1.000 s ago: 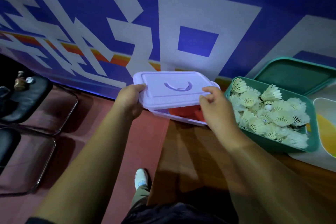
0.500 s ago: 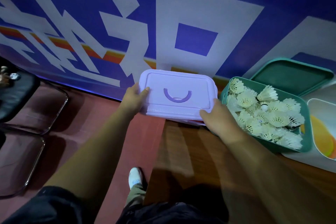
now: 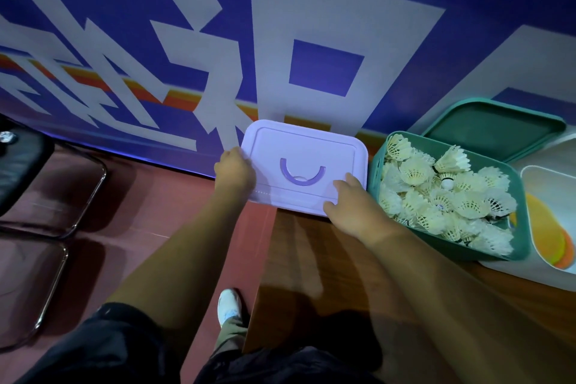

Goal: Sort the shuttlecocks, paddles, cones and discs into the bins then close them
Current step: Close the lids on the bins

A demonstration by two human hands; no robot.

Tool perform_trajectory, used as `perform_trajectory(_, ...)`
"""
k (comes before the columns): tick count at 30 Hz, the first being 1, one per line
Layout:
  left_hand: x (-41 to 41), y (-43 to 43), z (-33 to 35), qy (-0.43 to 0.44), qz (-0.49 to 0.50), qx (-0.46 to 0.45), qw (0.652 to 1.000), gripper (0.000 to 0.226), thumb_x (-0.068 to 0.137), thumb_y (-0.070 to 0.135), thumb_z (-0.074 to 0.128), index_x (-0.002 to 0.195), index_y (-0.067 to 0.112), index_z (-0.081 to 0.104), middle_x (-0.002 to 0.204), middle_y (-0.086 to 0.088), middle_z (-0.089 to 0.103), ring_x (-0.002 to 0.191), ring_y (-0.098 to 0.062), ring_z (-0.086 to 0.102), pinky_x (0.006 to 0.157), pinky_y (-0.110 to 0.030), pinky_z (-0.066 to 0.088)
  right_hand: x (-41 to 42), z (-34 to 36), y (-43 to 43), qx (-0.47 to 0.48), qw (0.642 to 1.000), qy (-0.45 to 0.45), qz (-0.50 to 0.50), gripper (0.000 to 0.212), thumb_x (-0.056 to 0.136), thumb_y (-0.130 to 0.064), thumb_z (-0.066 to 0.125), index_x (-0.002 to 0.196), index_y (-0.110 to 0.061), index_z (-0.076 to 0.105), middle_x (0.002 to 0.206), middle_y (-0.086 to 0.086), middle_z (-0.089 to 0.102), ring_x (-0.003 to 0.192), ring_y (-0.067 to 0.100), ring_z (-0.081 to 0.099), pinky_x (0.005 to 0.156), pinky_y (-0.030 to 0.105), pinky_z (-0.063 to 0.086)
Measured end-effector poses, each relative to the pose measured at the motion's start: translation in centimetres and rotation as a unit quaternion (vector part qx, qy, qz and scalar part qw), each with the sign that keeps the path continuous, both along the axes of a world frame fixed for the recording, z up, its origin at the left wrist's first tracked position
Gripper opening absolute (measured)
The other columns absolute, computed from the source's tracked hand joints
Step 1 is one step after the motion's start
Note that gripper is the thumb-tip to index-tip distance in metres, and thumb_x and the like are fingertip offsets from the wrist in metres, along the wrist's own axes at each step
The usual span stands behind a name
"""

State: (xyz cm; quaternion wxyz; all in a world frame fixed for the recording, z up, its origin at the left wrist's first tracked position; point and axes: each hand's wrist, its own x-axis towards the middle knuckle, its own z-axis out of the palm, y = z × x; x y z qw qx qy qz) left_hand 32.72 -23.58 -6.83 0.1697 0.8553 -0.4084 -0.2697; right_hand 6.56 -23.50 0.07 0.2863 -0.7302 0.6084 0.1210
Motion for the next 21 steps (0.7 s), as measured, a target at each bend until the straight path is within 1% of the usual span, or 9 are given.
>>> perform_trajectory(5, 0.5, 0.5, -0.6, 0.011, -0.001, -0.021, 1.0, 0.028, 0.107, 0.028, 0.046, 0.125, 0.01, 0.057, 0.115, -0.018, 0.063, 0.105, -0.038, 0.061, 0.082, -0.042, 0.046, -0.8, -0.7, 0.0, -0.006, 1.0, -0.001, 0.023, 0.07, 0.105, -0.038, 0.051, 0.166, -0.014, 0.027, 0.178, 0.003, 0.001, 0.157, 0.027, 0.03, 0.122, 0.041, 0.036)
perform_trajectory(7, 0.2, 0.9, 0.0, 0.029, 0.013, -0.009, 0.999, 0.036, 0.108, 0.031, 0.046, 0.136, 0.011, 0.054, 0.119, -0.019, 0.063, 0.105, -0.036, 0.06, 0.081, -0.04, 0.043, -1.0, -0.9, 0.0, -0.008, 0.999, 0.006, 0.038, 0.07, 0.104, -0.039, 0.05, 0.166, -0.015, 0.027, 0.178, 0.003, 0.0, 0.156, 0.029, 0.033, 0.121, 0.043, 0.038)
perform_trajectory(9, -0.1, 1.3, 0.6, 0.064, 0.062, 0.022, 0.996, 0.043, 0.106, 0.037, 0.048, 0.135, 0.006, 0.054, 0.121, -0.02, 0.063, 0.108, -0.04, 0.062, 0.085, -0.042, 0.049, -1.1, -0.9, -0.1, -0.008, 0.999, 0.013, 0.047, 0.071, 0.104, -0.042, 0.05, 0.166, -0.016, 0.026, 0.178, 0.003, -0.001, 0.156, 0.03, 0.033, 0.121, 0.044, 0.038)
perform_trajectory(11, -0.9, 2.1, 0.7, 0.142, 0.139, 0.063, 0.978, 0.041, 0.103, 0.04, 0.049, 0.116, 0.003, 0.059, 0.112, -0.02, 0.069, 0.099, -0.04, 0.07, 0.087, -0.05, 0.061, -1.3, -1.0, -0.2, -0.005, 0.999, 0.01, 0.045, 0.073, 0.104, -0.043, 0.05, 0.167, -0.018, 0.025, 0.178, 0.003, -0.002, 0.158, 0.028, 0.028, 0.122, 0.042, 0.036)
perform_trajectory(13, -2.1, 3.0, 1.0, 0.263, 0.239, 0.073, 0.932, 0.034, 0.106, 0.032, 0.048, 0.102, 0.0, 0.061, 0.092, -0.016, 0.074, 0.08, -0.034, 0.074, 0.078, -0.052, 0.065, -1.6, -1.0, -0.1, 0.0, 0.999, 0.001, 0.045, 0.074, 0.103, -0.045, 0.051, 0.168, -0.022, 0.024, 0.178, 0.001, -0.003, 0.16, 0.026, 0.024, 0.122, 0.041, 0.036)
perform_trajectory(14, -2.6, 3.6, 0.9, 0.297, 0.271, 0.066, 0.913, 0.033, 0.107, 0.029, 0.048, 0.104, -0.001, 0.063, 0.087, -0.014, 0.076, 0.072, -0.032, 0.075, 0.07, -0.05, 0.066, -1.7, -1.1, -0.1, 0.0, 0.999, -0.002, 0.046, 0.075, 0.102, -0.045, 0.051, 0.168, -0.023, 0.023, 0.178, 0.0, -0.004, 0.16, 0.026, 0.024, 0.122, 0.041, 0.037)
perform_trajectory(16, -2.7, 4.3, 0.5, 0.313, 0.263, 0.022, 0.912, 0.034, 0.106, 0.028, 0.052, 0.115, -0.002, 0.063, 0.092, -0.014, 0.078, 0.072, -0.029, 0.078, 0.064, -0.045, 0.066, -1.9, -1.3, 0.2, -0.002, 0.999, -0.007, 0.048, 0.077, 0.102, -0.046, 0.053, 0.168, -0.024, 0.021, 0.178, -0.001, -0.006, 0.161, 0.025, 0.022, 0.121, 0.04, 0.037)
perform_trajectory(19, -2.0, 4.8, 0.4, 0.288, 0.246, -0.002, 0.926, 0.045, 0.102, 0.034, 0.061, 0.129, -0.002, 0.06, 0.102, -0.015, 0.075, 0.082, -0.027, 0.078, 0.07, -0.038, 0.066, -1.9, -1.3, 0.6, 0.009, 0.999, -0.026, 0.036, 0.079, 0.101, -0.046, 0.055, 0.169, -0.026, 0.02, 0.178, -0.002, -0.007, 0.162, 0.022, 0.016, 0.122, 0.038, 0.033)
perform_trajectory(21, -1.8, 4.7, 0.7, 0.269, 0.221, 0.001, 0.938, 0.06, 0.099, 0.042, 0.068, 0.143, 0.006, 0.051, 0.11, -0.014, 0.069, 0.095, -0.027, 0.072, 0.072, -0.031, 0.058, -2.0, -1.3, 0.8, 0.027, 0.998, -0.047, 0.029, 0.081, 0.1, -0.046, 0.056, 0.169, -0.027, 0.018, 0.177, -0.004, -0.011, 0.162, 0.022, 0.015, 0.123, 0.038, 0.033)
